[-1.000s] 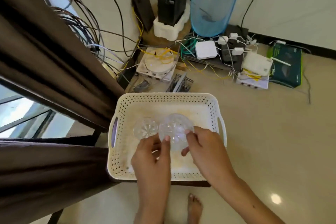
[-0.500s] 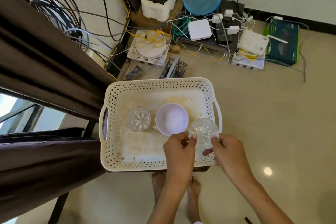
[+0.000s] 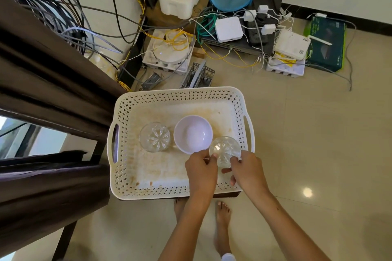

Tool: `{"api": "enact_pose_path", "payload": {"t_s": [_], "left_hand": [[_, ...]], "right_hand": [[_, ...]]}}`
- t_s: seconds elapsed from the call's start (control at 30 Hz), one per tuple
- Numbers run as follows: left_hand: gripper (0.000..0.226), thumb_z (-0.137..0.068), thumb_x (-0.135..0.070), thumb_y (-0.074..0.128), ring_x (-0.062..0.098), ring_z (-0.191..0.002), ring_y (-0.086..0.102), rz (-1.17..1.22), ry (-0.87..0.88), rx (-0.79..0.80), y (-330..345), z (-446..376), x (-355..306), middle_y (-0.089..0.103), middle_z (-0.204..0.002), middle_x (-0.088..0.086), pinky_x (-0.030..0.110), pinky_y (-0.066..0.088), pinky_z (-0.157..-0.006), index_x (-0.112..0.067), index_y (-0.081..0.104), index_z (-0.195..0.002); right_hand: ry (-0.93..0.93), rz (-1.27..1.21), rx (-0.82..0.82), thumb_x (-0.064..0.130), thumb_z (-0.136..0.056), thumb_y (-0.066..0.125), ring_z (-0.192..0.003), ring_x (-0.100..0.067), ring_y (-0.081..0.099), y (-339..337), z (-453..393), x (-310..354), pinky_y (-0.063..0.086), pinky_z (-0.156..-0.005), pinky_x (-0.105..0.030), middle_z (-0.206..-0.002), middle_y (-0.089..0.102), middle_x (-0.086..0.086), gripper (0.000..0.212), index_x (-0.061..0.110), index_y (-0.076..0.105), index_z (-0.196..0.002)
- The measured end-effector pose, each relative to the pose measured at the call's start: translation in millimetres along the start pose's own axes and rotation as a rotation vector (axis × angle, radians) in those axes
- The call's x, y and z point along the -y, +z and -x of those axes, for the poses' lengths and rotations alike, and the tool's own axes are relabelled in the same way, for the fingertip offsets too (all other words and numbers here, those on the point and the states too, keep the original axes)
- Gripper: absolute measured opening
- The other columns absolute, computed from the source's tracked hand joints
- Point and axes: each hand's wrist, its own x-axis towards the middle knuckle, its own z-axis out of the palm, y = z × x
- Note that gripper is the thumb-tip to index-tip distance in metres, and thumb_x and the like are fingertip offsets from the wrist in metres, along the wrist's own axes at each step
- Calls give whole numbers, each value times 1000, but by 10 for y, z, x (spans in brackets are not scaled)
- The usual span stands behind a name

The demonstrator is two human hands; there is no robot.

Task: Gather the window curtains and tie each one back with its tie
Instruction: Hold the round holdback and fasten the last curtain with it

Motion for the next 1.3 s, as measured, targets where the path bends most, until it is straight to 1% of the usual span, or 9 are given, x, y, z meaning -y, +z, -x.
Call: {"api": "enact_pose_path", "payload": {"t_s": [0.23, 0.37, 0.53, 0.63, 0.8, 0.9, 1.1, 1.2, 1.3], "left_hand": [[33, -92, -11, 57, 18, -57, 41, 38, 24, -95, -109, -225, -11, 51, -61, 15, 11, 32, -49, 8, 52, -66], [41, -91, -11, 58, 9, -49, 34, 2, 37, -76, -105, -197, -21, 39, -52, 0, 12, 30, -47, -11, 39, -55], [37, -92, -15, 58, 6, -45, 38, 11, 49, -24, -26, -128, 23, 39, -47, -7, 12, 30, -50, -17, 47, -56], [24, -92, -18, 58, 3, -54, 43, 8, 35, -26, -17, -139, 40, 56, -61, 2, 10, 30, -56, 0, 66, -79], [32, -92, -25, 59, 15, -83, 63, 30, 15, -14, -59, -116, 46, 70, -98, 11, 5, 38, -66, 1, 67, -109], [26, -90, -24, 63, 3, -75, 60, 25, 98, -85, -201, -74, 15, 69, -98, 6, 1, 39, -63, -5, 69, -107], [25, -84, -7, 69, 19, -90, 60, -266, 360, -301, -790, -153, 157, 61, -106, 5, 27, 49, -80, -8, 67, -109], [37, -76, -2, 75, 28, -105, 55, -501, 415, -252, -974, -271, 246, 62, -110, 12, 28, 43, -86, -2, 66, -112], [35, -64, 3, 82, 35, -95, 61, -630, 468, -184, -1071, -368, 287, 68, -96, 18, 38, 53, -77, 3, 72, -97]], "right_hand": [[-37, -25, 35, 6, -95, 38, -26, -7, 45, 147, -137, 226, 28, -31, -14, -70, 71, -6, 18, 5, 55, -90], [-24, -15, 25, 7, -95, 38, -27, -9, 46, 122, -148, 203, 28, -32, -14, -69, 71, -4, 18, 4, 56, -93], [-30, -41, -22, 8, -94, 41, -27, -9, 46, 80, -54, 41, 31, -32, -15, -67, 70, -1, 12, 11, 51, -98], [-45, -15, -49, 10, -95, 42, -29, -9, 47, 76, -67, 34, 34, -36, -18, -67, 70, -1, 9, 13, 50, -98], [-68, 133, -83, 21, -98, 43, -60, -20, 63, 61, -29, 57, 54, -62, -32, -77, 72, -5, 11, 13, 49, -103], [-116, 418, -242, 36, -99, 42, -85, -28, 66, 13, 75, 73, 49, -67, -32, -86, 71, -8, 37, 11, 50, -124], [-406, 462, -360, 32, -98, 44, -74, -22, 65, 155, 296, 304, 39, -55, -28, -80, 69, 2, 32, 21, 55, -126], [-500, 453, -307, 28, -97, 45, -74, -20, 64, 366, 282, 451, 37, -53, -27, -83, 70, 3, 25, 20, 61, -114], [-554, 477, -271, 27, -98, 45, -73, -20, 64, 555, 236, 558, 36, -53, -26, -85, 70, 2, 24, 19, 63, -111]]}}
